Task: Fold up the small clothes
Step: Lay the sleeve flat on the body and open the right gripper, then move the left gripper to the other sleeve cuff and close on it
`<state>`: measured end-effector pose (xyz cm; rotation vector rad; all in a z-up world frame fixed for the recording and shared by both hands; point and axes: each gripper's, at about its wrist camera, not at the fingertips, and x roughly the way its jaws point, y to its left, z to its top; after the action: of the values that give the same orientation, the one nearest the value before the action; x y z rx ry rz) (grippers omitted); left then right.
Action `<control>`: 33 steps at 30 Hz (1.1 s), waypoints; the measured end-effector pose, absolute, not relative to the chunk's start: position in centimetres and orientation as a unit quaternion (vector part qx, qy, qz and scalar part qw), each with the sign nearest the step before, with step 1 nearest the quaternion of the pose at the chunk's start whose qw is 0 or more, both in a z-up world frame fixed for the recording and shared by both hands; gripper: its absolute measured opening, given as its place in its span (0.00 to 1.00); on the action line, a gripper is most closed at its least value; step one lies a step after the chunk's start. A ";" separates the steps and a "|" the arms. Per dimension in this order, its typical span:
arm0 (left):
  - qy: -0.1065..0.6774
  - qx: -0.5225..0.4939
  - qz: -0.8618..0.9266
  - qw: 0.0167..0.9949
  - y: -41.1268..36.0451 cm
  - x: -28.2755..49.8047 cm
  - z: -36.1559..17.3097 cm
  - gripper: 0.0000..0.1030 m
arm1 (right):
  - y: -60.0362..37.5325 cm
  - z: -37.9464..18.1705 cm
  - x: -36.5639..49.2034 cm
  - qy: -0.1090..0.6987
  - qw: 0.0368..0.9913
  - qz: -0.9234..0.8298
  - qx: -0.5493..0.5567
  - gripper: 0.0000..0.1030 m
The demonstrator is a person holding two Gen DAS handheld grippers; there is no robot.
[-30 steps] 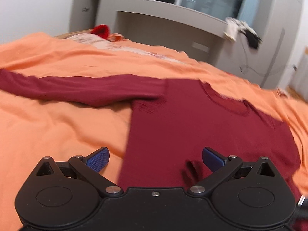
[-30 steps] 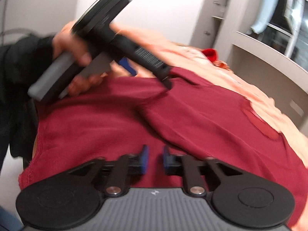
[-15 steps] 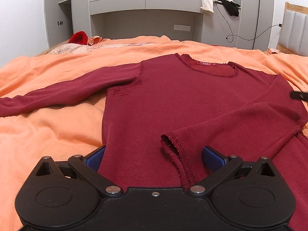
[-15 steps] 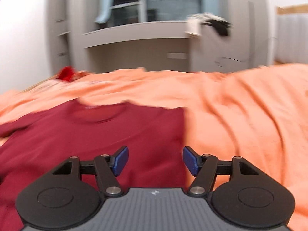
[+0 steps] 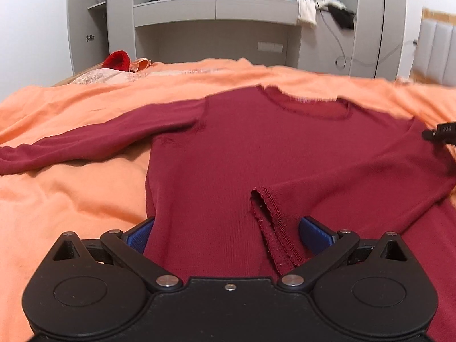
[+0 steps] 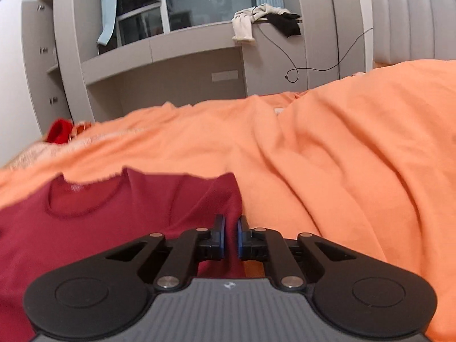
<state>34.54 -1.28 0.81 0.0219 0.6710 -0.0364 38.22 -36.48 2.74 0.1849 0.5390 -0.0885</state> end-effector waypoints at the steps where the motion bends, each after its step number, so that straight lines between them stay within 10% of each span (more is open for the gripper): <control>1: 0.329 0.015 -0.017 0.944 -1.4 34.5 0.8 1.00 | -36.6 2.6 38.0 0.266 0.958 -0.043 0.097 0.11; 9: 0.335 0.010 -0.019 0.942 -1.1 34.6 0.7 1.00 | -36.6 3.7 31.7 0.290 0.952 0.038 0.089 0.65; 33: 0.285 -0.127 0.095 0.945 11.2 32.7 4.2 1.00 | -28.0 7.2 22.0 0.249 0.963 0.088 0.047 1.00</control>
<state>32.74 11.18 4.19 -0.2589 0.5796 0.1944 22.00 -27.97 7.20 0.0942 0.5038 0.1782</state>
